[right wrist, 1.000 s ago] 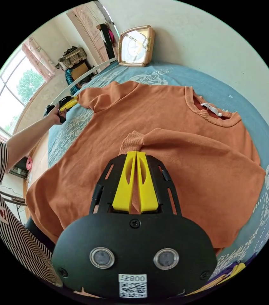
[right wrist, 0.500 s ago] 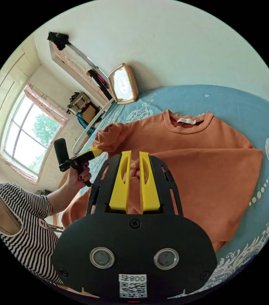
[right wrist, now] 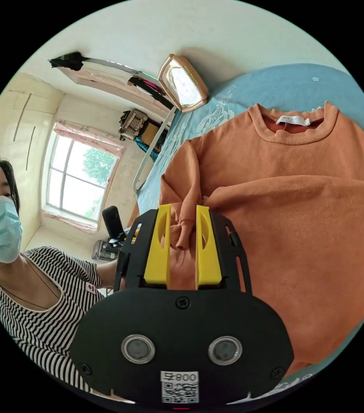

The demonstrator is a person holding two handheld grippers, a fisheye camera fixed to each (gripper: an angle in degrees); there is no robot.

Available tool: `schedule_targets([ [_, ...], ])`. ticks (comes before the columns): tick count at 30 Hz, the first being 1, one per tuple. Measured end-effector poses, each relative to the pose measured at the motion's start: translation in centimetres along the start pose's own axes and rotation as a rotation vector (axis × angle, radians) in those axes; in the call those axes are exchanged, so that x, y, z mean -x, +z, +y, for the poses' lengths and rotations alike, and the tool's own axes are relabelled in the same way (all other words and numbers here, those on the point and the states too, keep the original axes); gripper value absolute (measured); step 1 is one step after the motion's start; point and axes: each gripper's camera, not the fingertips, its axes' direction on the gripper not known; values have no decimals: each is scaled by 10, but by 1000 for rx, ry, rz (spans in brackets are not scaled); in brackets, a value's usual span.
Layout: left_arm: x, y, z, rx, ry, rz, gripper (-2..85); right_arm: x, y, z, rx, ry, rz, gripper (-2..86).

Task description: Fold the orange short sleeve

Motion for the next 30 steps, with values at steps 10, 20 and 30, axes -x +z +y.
schedule_targets([
  [10, 65, 1, 33, -165, -432, 101, 60, 9, 23, -48, 143, -11, 109, 73],
  [20, 68, 17, 2, -292, -352, 359, 3, 37, -42, -107, 68, -145, 60, 32],
  [30, 62, 49, -2, -130, -230, 303, 44, -36, -101, -108, 104, 83, 169, 28],
])
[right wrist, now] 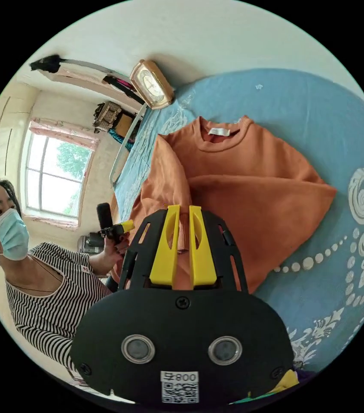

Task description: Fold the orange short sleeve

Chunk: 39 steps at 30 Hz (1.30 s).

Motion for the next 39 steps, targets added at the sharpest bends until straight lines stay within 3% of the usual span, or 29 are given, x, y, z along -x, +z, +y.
schedule_targets([
  [4, 42, -54, -6, -112, -124, -129, 93, -31, 7, 0, -28, 94, -97, 30],
  [11, 122, -75, -20, -224, -390, 68, 67, 3, 5, -25, -57, 47, 2, 37],
  [16, 134, -80, -17, -251, -399, 89, 67, 37, -16, -33, -189, 36, 201, 39],
  [20, 135, -82, -13, -262, -400, 101, 82, 67, -21, -51, -333, -78, 182, 59],
  [25, 143, -82, -16, -299, -417, 118, 70, 127, 78, -157, -89, -350, 192, 77],
  [28, 149, -79, -18, -304, -416, 100, 42, 138, 131, -208, 42, -382, 108, 81],
  [34, 145, -77, -19, -285, -378, 72, 18, 140, 192, -243, 184, -334, 161, 41],
  [39, 125, -79, -15, -298, -267, 28, 14, 160, 161, -216, 42, -475, -7, 11],
])
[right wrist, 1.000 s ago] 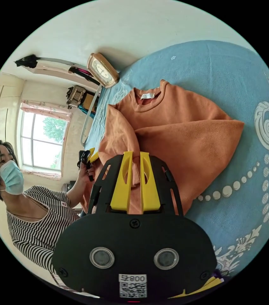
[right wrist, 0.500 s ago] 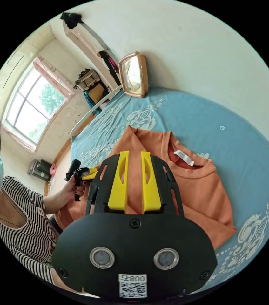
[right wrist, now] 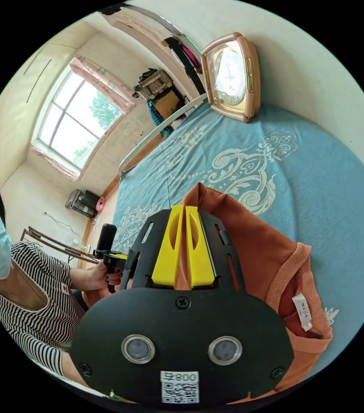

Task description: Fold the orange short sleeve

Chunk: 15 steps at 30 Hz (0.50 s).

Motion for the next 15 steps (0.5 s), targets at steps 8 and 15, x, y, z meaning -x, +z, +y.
schedule_targets([
  [8, 0, 14, 12, -1, 0, -65, 16, -33, 38, 13, 50, 157, 15, 7],
  [15, -10, 20, 32, -47, 46, -17, 20, -19, 54, 26, 101, 166, 85, 8],
])
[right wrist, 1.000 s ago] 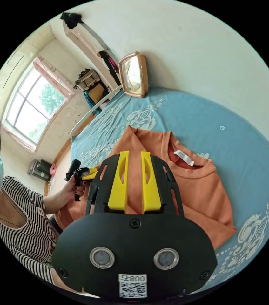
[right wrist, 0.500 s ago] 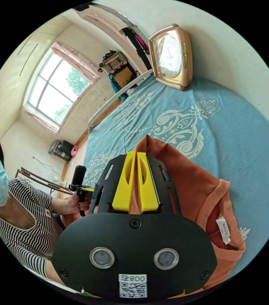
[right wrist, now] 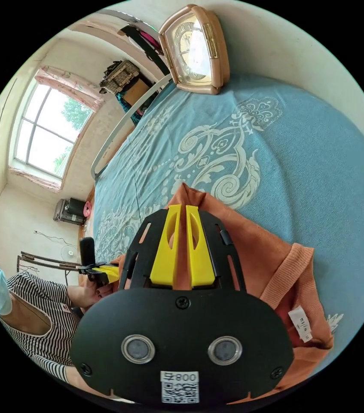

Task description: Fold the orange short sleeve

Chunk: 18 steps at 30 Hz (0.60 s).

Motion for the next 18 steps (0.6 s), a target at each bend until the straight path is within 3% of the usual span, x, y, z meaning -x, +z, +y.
schedule_targets([
  [7, -61, -3, 28, -55, 203, -43, 6, 45, -82, 118, -231, -59, 78, 3],
  [13, -95, 55, 20, 138, 336, -214, 2, 81, -61, 260, -45, 78, 375, 1],
  [16, -83, 85, 29, 305, 270, -306, 2, 81, -34, 310, -3, 141, 354, 1],
  [18, -82, 87, 40, 318, 234, -323, 2, 79, -20, 332, -3, 194, 303, 1],
])
